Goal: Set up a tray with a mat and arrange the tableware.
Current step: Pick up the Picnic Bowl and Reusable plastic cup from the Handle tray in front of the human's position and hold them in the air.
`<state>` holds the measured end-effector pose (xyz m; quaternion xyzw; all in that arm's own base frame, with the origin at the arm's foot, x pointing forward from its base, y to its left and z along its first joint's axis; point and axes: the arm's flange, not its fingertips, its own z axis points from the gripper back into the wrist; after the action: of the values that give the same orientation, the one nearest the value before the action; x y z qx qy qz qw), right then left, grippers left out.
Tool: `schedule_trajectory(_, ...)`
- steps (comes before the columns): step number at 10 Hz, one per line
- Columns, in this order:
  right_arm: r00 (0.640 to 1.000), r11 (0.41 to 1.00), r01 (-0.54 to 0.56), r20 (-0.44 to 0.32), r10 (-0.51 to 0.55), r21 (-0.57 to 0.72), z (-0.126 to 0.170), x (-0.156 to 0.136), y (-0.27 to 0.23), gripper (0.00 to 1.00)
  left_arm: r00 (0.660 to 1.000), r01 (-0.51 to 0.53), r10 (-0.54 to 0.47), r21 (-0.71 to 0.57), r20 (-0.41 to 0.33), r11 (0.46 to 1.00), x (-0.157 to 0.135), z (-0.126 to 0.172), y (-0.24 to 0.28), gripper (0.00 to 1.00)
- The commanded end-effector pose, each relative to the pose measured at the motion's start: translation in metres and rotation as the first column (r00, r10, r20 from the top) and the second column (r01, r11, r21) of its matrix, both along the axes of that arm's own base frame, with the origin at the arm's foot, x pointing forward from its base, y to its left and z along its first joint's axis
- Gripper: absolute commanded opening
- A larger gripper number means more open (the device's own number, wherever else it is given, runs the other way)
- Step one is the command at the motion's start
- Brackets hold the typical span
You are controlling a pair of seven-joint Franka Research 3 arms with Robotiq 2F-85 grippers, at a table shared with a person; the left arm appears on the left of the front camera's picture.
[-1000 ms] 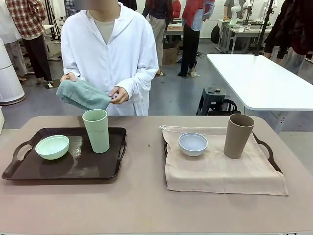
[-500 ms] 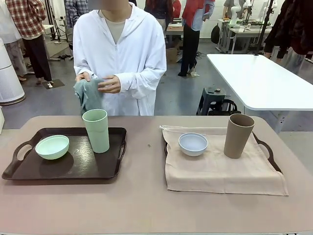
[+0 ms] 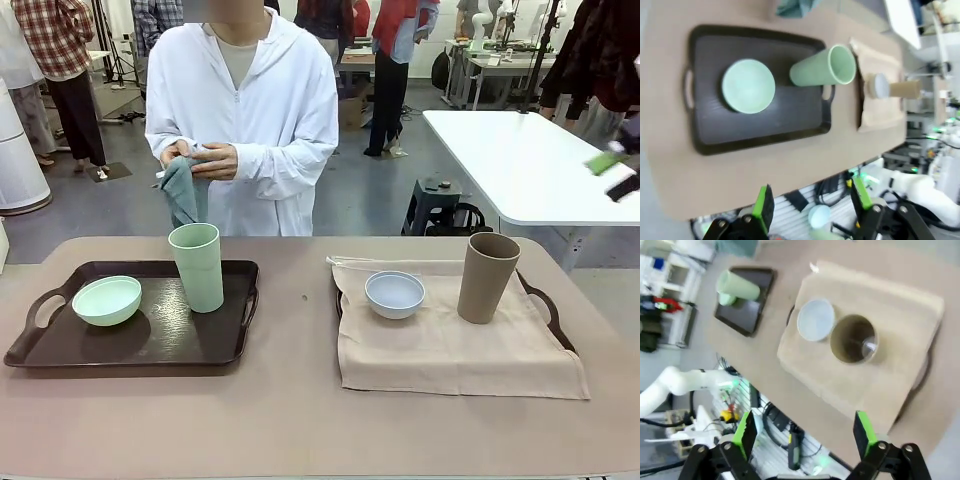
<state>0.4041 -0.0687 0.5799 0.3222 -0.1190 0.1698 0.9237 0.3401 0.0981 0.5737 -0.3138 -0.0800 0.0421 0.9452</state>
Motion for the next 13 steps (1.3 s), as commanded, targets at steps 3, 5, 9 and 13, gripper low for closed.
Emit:
schedule_trajectory(3, 0.966, 0.974, -0.217, 0.132, 0.224, -0.061, -0.027, 0.023, 0.089, 1.0, 0.987, -0.012, 0.042, 0.186, -0.154, 0.982, 0.02, 0.024, -0.038, 0.82)
schedule_trajectory(5, 0.927, 0.938, -0.333, 0.15, 0.344, -0.094, -0.038, 0.028, 0.134, 1.0, 0.976, -0.013, 0.067, 0.255, -0.206, 0.967, 0.036, 0.022, -0.058, 0.82)
schedule_trajectory(9, 0.824, 0.833, -0.554, 0.138, 0.549, -0.003, -0.063, 0.047, 0.177, 1.0, 0.962, 0.004, 0.098, 0.374, -0.254, 0.927, 0.076, 0.017, -0.083, 0.82)
schedule_trajectory(13, 0.837, 0.845, -0.534, 0.122, 0.533, -0.026, -0.07, 0.039, 0.184, 1.0, 0.969, 0.0, 0.08, 0.324, -0.235, 0.946, 0.065, 0.01, -0.083, 0.82)
